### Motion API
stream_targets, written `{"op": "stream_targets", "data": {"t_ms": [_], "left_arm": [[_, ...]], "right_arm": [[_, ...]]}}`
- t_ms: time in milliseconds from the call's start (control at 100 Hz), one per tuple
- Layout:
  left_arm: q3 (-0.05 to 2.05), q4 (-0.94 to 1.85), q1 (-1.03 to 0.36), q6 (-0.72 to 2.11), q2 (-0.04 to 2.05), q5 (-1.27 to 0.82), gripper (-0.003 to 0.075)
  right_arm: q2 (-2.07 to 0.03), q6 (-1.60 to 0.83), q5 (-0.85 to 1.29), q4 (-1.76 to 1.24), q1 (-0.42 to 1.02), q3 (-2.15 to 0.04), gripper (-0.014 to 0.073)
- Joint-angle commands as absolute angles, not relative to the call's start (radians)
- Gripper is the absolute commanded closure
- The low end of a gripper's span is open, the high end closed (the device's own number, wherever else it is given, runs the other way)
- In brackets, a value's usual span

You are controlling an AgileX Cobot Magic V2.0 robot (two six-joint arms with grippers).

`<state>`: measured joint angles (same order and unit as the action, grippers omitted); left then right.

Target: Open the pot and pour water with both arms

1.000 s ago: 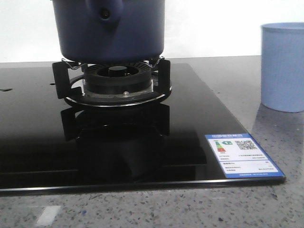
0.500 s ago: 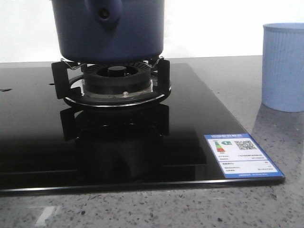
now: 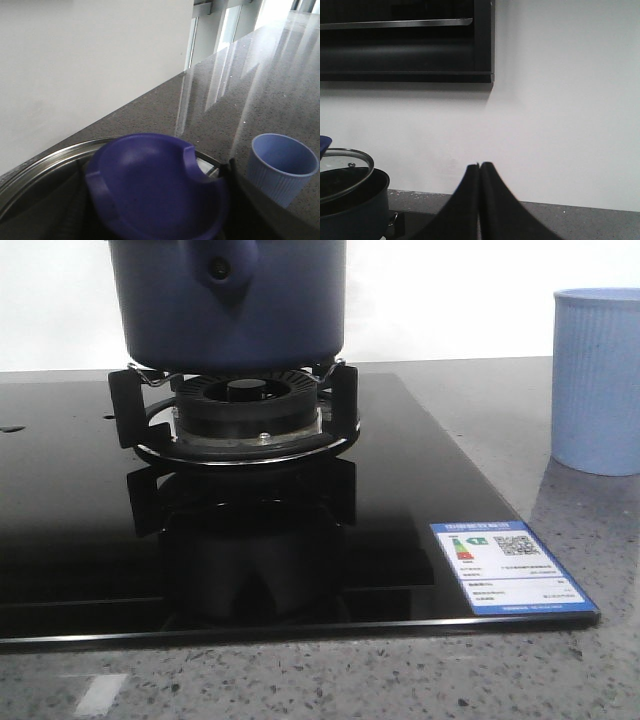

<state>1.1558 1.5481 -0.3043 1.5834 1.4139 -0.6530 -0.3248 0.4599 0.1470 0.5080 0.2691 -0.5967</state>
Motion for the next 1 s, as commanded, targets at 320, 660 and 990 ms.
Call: {"op": "stream_targets", "data": {"t_ms": [320, 660, 990], "left_arm": [[1.226, 1.626, -0.315, 1.585, 1.455, -0.631, 0.0395], [1.226, 1.625, -0.315, 1.585, 1.457, -0.586, 0.0395], [1.226, 1.625, -0.315, 1.585, 1.457, -0.583, 0.0171]], "right_arm": [[-0.333, 0.460, 0.094, 0.511, 0.262, -0.631, 0.0662], [-0.333, 0.460, 0.094, 0.511, 0.262, -0.631, 0.0662], [-0.333, 0.460, 0.096, 0.511, 0.262, -0.631, 0.0662]]}}
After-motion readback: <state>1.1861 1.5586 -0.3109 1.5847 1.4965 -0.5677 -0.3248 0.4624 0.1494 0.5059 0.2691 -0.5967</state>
